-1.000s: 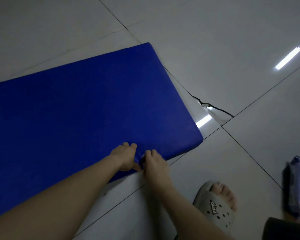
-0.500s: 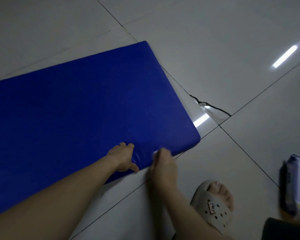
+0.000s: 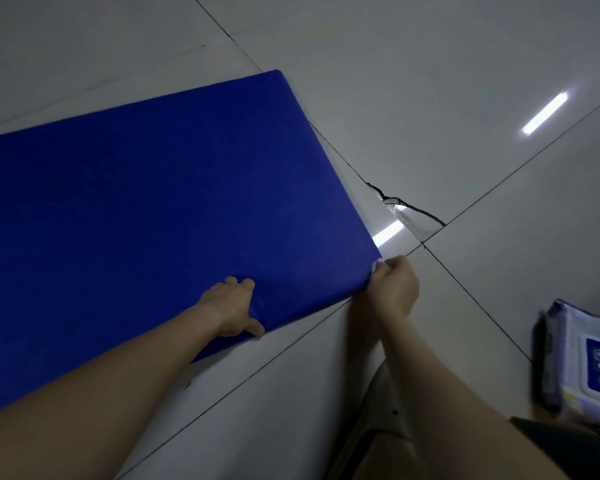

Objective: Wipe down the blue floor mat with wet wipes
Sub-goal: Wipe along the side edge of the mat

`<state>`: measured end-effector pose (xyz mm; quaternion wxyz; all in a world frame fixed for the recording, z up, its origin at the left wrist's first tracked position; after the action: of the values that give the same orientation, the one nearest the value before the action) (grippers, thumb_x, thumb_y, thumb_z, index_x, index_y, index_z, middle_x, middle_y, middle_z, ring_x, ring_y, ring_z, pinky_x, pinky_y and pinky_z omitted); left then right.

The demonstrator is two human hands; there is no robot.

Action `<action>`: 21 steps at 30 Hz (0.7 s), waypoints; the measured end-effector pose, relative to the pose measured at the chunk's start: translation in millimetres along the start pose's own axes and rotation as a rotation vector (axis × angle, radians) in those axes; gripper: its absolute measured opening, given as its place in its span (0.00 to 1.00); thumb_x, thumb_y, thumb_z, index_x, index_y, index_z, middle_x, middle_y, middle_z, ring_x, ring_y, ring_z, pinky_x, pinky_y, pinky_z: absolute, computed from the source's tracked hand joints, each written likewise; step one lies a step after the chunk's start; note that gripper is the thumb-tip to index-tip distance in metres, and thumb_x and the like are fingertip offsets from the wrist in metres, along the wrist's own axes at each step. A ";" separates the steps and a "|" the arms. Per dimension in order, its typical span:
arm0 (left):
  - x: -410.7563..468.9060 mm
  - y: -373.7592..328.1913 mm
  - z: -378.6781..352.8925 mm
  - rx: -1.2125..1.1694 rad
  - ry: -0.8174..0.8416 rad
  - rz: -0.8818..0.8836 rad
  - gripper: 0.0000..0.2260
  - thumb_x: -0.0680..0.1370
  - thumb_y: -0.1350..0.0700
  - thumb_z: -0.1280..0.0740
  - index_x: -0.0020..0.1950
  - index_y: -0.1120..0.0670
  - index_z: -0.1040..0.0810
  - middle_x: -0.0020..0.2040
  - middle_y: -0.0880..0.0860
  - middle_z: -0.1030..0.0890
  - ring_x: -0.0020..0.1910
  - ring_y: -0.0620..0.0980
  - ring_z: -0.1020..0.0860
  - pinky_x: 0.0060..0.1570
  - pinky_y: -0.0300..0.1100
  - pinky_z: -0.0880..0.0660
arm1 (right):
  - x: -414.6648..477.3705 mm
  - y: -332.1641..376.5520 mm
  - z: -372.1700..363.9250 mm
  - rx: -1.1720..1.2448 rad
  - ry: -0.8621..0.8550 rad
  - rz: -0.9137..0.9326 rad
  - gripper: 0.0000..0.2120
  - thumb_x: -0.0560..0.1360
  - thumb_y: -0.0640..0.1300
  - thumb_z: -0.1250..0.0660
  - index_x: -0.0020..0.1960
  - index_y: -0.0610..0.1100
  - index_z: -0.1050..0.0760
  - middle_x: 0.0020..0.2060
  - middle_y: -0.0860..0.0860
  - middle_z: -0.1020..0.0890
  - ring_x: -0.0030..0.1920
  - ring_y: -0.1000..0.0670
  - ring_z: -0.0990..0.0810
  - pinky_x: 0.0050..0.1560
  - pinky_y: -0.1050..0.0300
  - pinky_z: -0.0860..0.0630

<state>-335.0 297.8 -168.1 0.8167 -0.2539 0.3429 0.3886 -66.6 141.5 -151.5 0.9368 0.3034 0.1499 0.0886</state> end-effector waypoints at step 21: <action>1.5 -0.7 -0.1 -0.003 0.002 -0.008 0.38 0.71 0.34 0.26 0.71 0.52 0.36 0.66 0.56 0.32 0.60 0.55 0.29 0.61 0.49 0.26 | -7.4 -6.1 -3.2 0.168 0.001 -0.036 0.07 0.83 0.47 0.38 0.48 0.46 0.26 0.40 0.54 0.24 0.42 0.53 0.24 0.40 0.57 0.33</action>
<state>-333.9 298.1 -169.2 0.8175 -0.2571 0.3419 0.3856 -74.2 136.4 -156.0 0.9094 0.3782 0.1627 0.0587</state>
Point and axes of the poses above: each hand's wrist, its own x-axis towards the middle knuckle, its own z-axis out of the back of the hand, y = z × x, the point moved 7 cm from there along x, towards the middle knuckle
